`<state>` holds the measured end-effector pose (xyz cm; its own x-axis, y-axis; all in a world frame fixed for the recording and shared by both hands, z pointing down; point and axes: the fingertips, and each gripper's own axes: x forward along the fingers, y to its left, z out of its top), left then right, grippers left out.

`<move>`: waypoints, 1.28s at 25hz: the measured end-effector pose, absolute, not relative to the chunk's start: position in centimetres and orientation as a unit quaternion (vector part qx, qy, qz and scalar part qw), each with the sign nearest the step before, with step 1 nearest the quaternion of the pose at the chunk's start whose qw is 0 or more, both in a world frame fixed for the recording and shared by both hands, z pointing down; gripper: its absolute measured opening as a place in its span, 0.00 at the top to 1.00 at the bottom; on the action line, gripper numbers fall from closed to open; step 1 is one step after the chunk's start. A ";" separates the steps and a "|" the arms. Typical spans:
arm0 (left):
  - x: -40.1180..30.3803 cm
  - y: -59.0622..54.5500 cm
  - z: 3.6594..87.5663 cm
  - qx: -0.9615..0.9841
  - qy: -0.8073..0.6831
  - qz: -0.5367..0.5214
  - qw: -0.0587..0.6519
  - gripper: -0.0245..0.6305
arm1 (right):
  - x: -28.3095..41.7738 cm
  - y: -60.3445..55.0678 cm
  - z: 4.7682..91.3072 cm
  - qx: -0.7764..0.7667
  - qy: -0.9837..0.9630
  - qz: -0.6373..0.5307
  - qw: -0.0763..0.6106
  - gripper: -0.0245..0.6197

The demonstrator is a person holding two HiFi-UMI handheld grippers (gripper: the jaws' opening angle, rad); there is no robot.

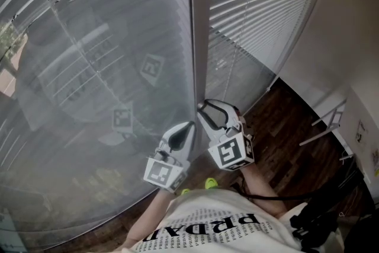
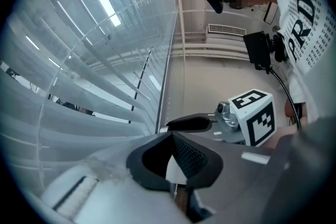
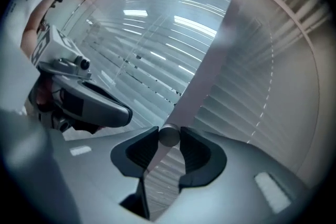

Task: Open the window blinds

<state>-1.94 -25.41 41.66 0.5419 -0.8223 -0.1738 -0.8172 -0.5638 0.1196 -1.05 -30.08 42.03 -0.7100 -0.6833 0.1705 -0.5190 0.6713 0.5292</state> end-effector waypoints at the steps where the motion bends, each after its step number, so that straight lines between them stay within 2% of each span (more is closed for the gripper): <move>1: -1.9 -25.4 41.6 0.878 -0.467 -0.105 0.012 0.97 | -1.1 -30.1 42.0 0.334 -0.890 -0.243 0.190 0.76; 12: -2.3 -25.6 41.6 0.874 -0.473 -0.106 0.011 0.97 | -1.5 -30.4 42.3 0.335 -0.858 -0.318 0.226 0.76; 32: -2.3 -25.6 41.8 0.876 -0.471 -0.105 0.015 0.97 | -1.4 -30.5 42.2 0.348 -0.879 -0.263 0.196 0.76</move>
<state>-2.29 -25.61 41.76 0.5343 -0.8280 -0.1701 -0.8215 -0.5560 0.1263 -1.40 -30.45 42.18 -0.6815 -0.7136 0.1622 -0.5076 0.6206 0.5977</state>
